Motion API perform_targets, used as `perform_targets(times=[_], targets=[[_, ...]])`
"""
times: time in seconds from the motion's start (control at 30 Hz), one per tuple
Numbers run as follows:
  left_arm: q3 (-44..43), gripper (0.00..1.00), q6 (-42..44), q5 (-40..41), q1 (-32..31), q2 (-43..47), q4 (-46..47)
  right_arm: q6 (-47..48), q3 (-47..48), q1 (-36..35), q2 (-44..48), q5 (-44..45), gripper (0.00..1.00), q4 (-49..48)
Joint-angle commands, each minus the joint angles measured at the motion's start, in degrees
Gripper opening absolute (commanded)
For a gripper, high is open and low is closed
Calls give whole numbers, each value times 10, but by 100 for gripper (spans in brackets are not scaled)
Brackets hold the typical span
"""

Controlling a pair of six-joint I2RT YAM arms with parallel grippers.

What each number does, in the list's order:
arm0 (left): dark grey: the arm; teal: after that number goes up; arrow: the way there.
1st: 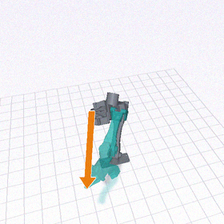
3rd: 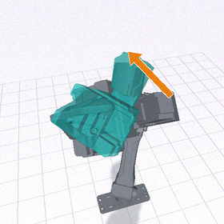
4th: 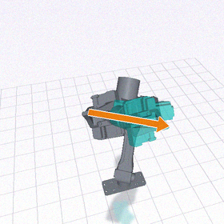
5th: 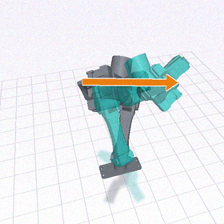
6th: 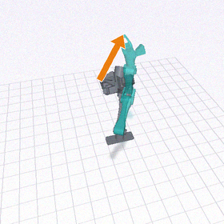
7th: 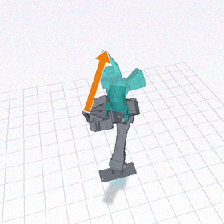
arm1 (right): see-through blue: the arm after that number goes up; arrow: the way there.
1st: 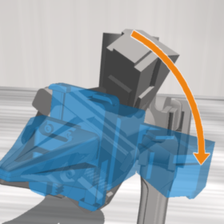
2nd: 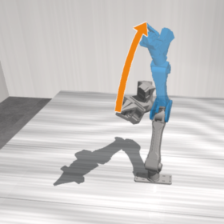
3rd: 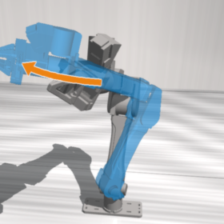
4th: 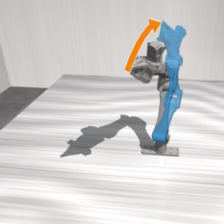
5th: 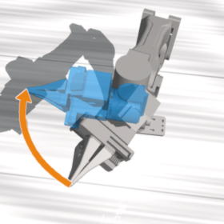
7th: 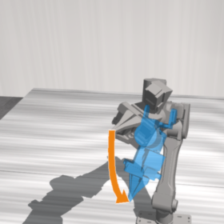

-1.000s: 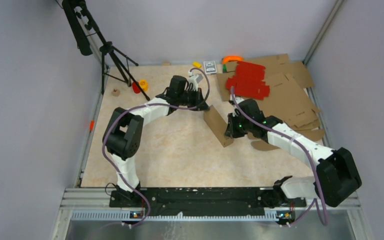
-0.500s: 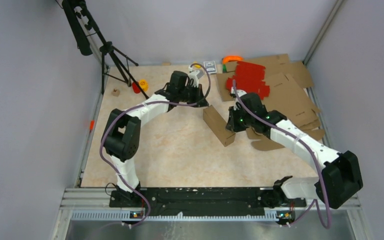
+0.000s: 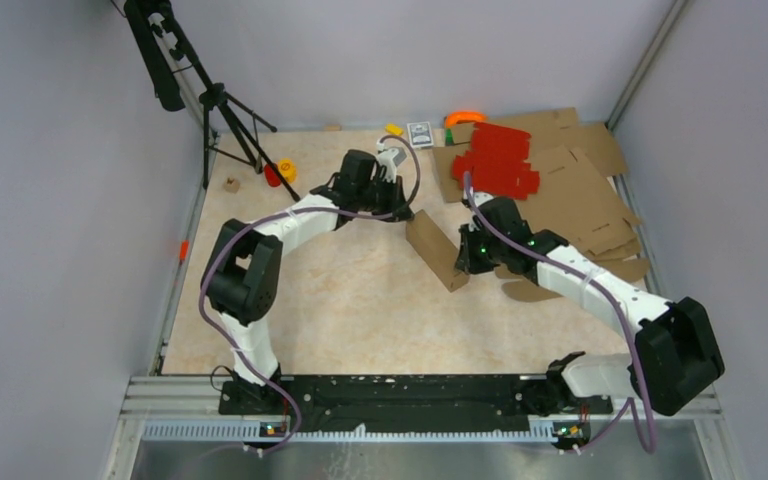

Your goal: Fold the paper box

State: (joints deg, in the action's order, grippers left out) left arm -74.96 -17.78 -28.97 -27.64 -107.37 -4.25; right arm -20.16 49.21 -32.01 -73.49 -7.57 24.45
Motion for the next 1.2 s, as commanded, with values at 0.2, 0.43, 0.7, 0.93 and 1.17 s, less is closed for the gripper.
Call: perform_targets(times=[0.2,0.43,0.7,0.93,1.17], targets=[[139,9,31,176,1,196,46,-8,5,33,92,91,20,9],[237,16,12,190,2,311,74,2,27,38,72,39,52,-18],[260,15,-17,153,1,359,72,-41,95,37,-16,-82,0,-79],[286,15,-29,164,2,390,64,-35,98,14,-89,-59,0,-110],[322,14,-38,177,2,412,75,-40,57,-61,-143,-20,0,-129]])
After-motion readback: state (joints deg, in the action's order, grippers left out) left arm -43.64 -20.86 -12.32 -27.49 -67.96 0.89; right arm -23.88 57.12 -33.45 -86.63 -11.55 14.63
